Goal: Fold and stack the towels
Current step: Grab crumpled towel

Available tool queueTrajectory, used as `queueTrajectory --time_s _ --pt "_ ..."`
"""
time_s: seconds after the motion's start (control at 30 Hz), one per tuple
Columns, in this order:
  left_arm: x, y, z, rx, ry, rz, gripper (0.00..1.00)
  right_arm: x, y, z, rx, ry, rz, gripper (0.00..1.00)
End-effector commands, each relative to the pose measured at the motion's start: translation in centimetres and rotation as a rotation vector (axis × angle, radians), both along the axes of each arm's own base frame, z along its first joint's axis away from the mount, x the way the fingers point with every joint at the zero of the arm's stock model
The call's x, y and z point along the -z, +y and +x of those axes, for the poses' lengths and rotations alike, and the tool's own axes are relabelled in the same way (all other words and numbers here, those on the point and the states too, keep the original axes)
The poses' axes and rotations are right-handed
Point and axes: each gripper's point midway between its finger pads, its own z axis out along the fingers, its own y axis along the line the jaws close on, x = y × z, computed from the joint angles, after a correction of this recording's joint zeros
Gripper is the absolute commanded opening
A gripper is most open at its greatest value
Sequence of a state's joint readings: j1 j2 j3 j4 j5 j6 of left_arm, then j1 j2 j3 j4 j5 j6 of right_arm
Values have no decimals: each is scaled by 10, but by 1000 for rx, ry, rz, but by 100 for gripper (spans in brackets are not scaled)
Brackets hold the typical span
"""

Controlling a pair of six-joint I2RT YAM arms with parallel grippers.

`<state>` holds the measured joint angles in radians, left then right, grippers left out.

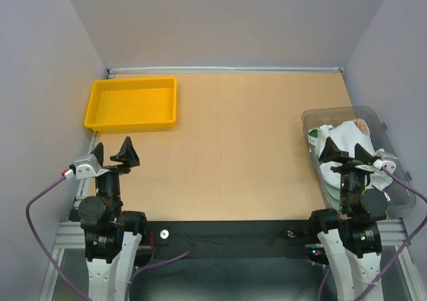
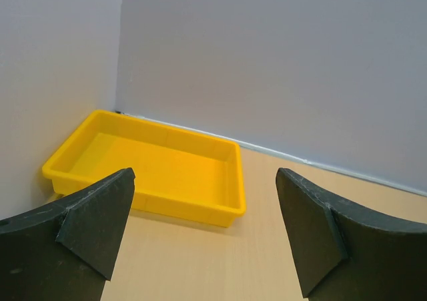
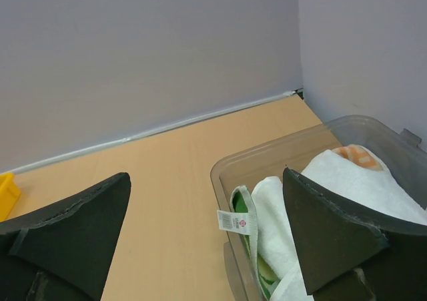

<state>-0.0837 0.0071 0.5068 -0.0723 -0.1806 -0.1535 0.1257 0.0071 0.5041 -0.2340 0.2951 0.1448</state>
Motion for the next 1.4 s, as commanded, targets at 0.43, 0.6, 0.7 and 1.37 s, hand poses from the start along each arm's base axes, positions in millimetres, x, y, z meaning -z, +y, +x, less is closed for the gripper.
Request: queueTrajectory --time_s 0.43,0.6,0.7,1.37 --pt "-37 1 -51 33 -206 -71 99 7 -20 45 172 310 100 100" --pt "-33 -3 -49 52 -195 -65 99 62 -27 91 321 641 126 100" --pt "-33 -3 -48 55 -202 -64 99 93 -34 105 413 764 118 100" --pt "-30 -20 -48 171 -191 -72 98 168 -91 125 535 925 275 83"
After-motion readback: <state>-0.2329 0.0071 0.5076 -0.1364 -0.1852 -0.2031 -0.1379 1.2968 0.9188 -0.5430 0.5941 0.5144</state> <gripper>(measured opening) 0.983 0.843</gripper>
